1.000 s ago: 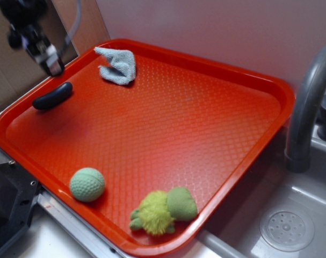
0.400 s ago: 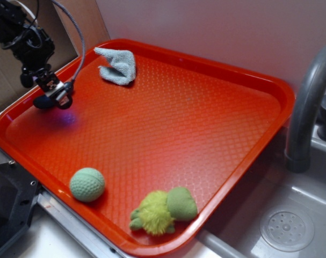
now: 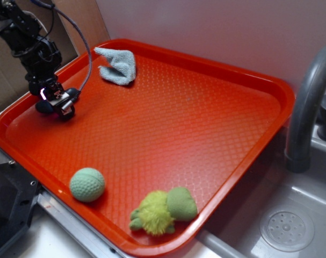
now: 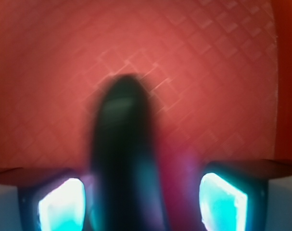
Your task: Grab the plastic pickle.
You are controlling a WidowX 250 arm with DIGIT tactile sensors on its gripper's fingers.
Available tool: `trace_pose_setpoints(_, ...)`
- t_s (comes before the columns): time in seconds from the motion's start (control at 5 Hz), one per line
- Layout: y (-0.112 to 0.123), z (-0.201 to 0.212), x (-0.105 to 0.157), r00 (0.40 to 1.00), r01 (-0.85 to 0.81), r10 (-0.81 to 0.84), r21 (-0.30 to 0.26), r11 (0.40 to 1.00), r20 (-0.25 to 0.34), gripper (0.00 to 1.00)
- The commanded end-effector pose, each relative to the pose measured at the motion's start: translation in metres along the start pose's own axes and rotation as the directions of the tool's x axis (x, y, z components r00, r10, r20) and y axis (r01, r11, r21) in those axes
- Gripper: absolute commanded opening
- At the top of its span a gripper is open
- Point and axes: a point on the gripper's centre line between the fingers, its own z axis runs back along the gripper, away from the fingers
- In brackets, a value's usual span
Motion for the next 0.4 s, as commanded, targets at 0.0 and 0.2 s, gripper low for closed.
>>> trace_pose_setpoints(0.0, -0.004, 0.007, 0.004, 0.999, -0.025, 0.025, -0.021, 0.999, 0.033, 0.00)
trace_pose_setpoints(0.2, -0.025, 0.041, 0.002, 0.996, 0.004, 0.004, -0.079, 0.997, 0.090, 0.00)
